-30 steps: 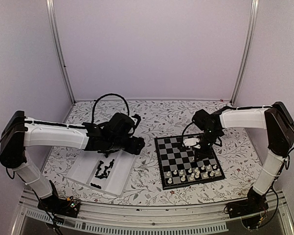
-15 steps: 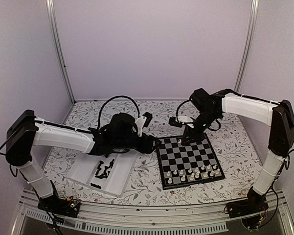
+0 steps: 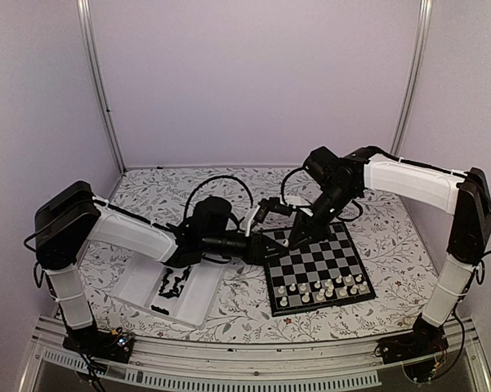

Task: Set up the chess pieces on the board
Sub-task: Place the chess piece on the chessboard.

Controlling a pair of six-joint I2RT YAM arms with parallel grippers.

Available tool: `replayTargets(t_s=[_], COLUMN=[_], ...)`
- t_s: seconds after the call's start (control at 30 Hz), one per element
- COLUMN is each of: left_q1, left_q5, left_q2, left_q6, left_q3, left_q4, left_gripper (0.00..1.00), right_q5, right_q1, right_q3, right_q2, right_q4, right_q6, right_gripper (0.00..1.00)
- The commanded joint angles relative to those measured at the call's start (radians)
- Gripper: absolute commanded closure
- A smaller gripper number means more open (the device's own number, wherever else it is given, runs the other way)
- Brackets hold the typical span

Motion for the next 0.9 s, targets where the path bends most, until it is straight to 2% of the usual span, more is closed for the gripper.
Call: replayTargets(t_s=[0.0, 0.23, 0.53, 0.77, 0.87], left_q1=[0.013, 0.033, 0.036, 0.039, 0.041], left_q5=[0.089, 0.12, 0.159, 0.159, 0.165], left_q2=[0.024, 0.035, 0.075, 0.091, 0.092], left_q6=[-0.053, -0.113, -0.143, -0.158, -0.163], left_q3=[0.005, -0.018, -0.002, -0.003, -0.003], left_q4=[0.107, 0.193, 0.213, 0.235, 0.253], left_gripper=[0.56, 0.6, 0.77, 0.83, 0.88], right_q5=[-0.018, -0.001, -0.004, -0.007, -0.009], right_q1=[0.009, 0.026, 0.031, 0.033, 0.034], right_q3=[0.02, 0.014, 0.016, 0.014, 0.017], right_q2=[0.004, 0.003, -0.002, -0.006, -0.007], right_q4=[-0.027, -0.029, -0.029, -0.032, -0.034], right_q6=[0.006, -0.004, -0.003, -0.007, -0.006], right_gripper=[0.88, 0.88, 0.87, 0.88, 0.84])
